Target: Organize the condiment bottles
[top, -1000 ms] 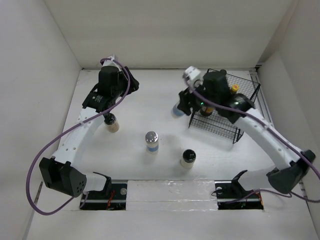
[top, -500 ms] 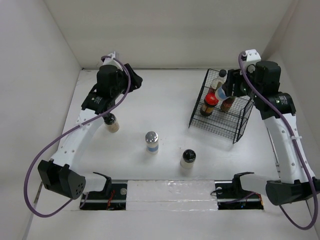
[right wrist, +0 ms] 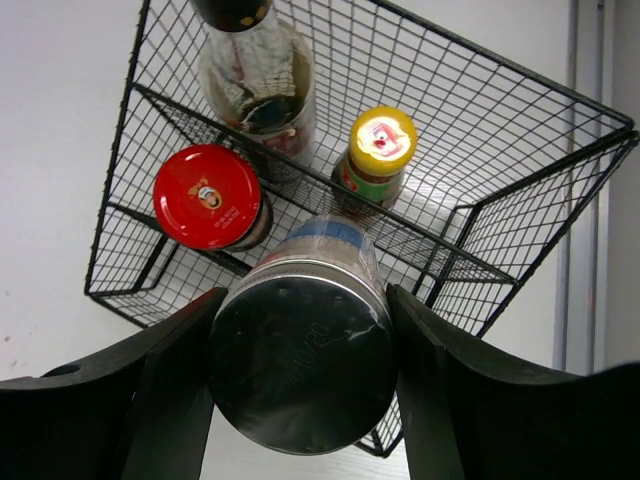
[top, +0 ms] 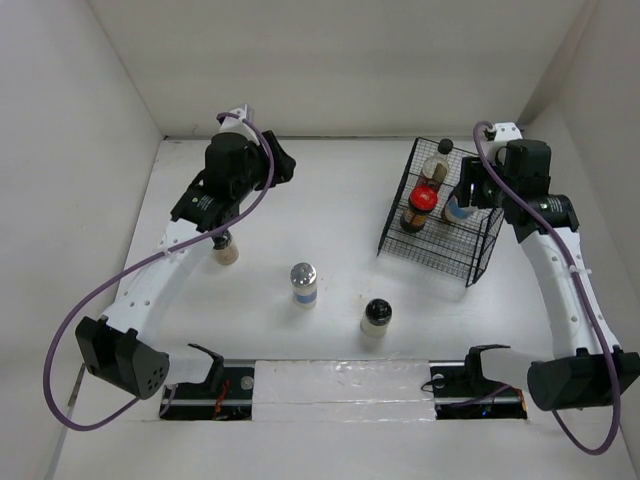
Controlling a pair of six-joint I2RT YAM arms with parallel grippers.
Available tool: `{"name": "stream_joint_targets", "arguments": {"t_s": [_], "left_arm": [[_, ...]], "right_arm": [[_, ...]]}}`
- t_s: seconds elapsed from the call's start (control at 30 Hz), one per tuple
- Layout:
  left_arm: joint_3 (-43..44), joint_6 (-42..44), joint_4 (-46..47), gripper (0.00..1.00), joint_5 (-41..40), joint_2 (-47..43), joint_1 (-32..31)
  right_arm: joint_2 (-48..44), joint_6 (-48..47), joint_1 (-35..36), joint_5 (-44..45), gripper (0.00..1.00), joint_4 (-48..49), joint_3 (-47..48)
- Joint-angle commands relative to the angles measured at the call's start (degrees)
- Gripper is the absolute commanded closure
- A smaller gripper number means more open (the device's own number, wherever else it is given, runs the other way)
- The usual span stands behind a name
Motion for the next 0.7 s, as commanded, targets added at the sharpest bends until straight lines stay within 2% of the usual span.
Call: {"name": "stream_joint_targets", "arguments": {"t_s": [0.0,0.47,0.63,0.67], "left_arm": [[0.6,1.1,1.3,0.47,-0.8,-0.5,0.2],[-1.1,1.1,0.8,0.47,-0.8,-1.1,0.2],[-1.6,1.1,0.8,0.47,-0.8,-1.1,0.2],[-1.6,1.1,0.8,0.47,-0.8,-1.1,0.2]], "right_arm": [[-1.3,0.3,-1.4,2.0,0.61,11.5,0.6],[3.4,2.8,-1.4,-1.5,0.60,14.9,-7.5],[5.3,3.9,-0.9,-0.8,0.53,15.5,-10.4],[5.9,3.9,-0.9,-0.8,0.48,15.5,-11.3]]}}
